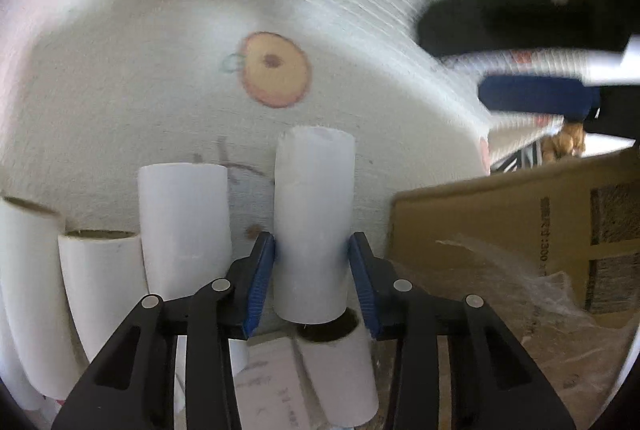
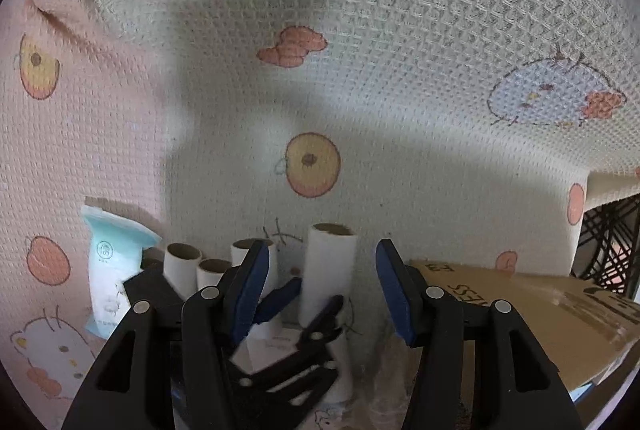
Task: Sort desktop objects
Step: 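Lift the upright white tube with the left gripper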
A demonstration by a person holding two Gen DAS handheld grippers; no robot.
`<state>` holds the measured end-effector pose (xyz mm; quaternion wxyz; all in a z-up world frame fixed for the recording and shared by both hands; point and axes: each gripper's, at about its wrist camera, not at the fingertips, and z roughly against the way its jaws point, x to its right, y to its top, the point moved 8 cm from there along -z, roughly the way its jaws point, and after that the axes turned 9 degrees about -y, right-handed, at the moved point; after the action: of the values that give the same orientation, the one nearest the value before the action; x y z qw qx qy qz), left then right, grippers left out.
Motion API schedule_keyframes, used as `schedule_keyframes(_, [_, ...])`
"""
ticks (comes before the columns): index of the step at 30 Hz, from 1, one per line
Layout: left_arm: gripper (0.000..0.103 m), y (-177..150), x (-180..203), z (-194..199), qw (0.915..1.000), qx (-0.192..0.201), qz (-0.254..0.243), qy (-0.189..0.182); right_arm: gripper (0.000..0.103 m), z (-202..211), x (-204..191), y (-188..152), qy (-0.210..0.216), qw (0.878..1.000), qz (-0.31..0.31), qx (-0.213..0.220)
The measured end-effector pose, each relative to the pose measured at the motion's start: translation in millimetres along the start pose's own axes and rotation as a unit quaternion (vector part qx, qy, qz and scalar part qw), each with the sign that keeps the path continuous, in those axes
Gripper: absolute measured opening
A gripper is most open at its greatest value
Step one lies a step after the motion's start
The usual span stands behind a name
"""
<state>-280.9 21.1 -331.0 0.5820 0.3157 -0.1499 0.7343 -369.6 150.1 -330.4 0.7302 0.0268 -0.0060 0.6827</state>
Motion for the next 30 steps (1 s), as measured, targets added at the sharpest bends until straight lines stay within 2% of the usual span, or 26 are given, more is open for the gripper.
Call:
schedule_keyframes(4, [0.042,3,-14,11,0.9995,0.023,0.022,-0.010,0.053,0,0,0,-0.010,1.000,0.005,0.009])
schedule_keyframes(8, [0.042,1,-23,21,0.9966,0.045,0.055,-0.042,0.053,-8,-6,-5,-0.035,0.999,0.030,0.012])
schedule_keyframes(13, [0.042,9,-40,31,0.9862,0.088,0.114,-0.082,0.053,-20,-17,-17,-0.051,0.997,0.059,0.002])
schedule_keyframes(16, [0.042,13,-42,28,0.9806,0.096,0.135,-0.105,0.053,-25,-28,-21,-0.056,0.995,0.084,0.005])
schedule_keyframes(18, [0.042,17,-46,32,0.9785,0.100,0.138,-0.117,0.053,-24,-32,-21,-0.050,0.995,0.088,0.017])
schedule_keyframes(22, [0.042,26,-55,23,0.9735,0.106,0.146,-0.140,0.053,-27,-39,-25,-0.025,0.994,0.102,0.009])
schedule_keyframes(26, [0.042,24,-69,34,0.9702,0.114,0.143,-0.159,0.053,-29,-43,-31,-0.001,0.995,0.104,0.010])
schedule_keyframes(30, [0.042,28,-72,39,0.9587,0.130,0.164,-0.193,0.053,-35,-49,-38,0.013,0.992,0.122,-0.004])
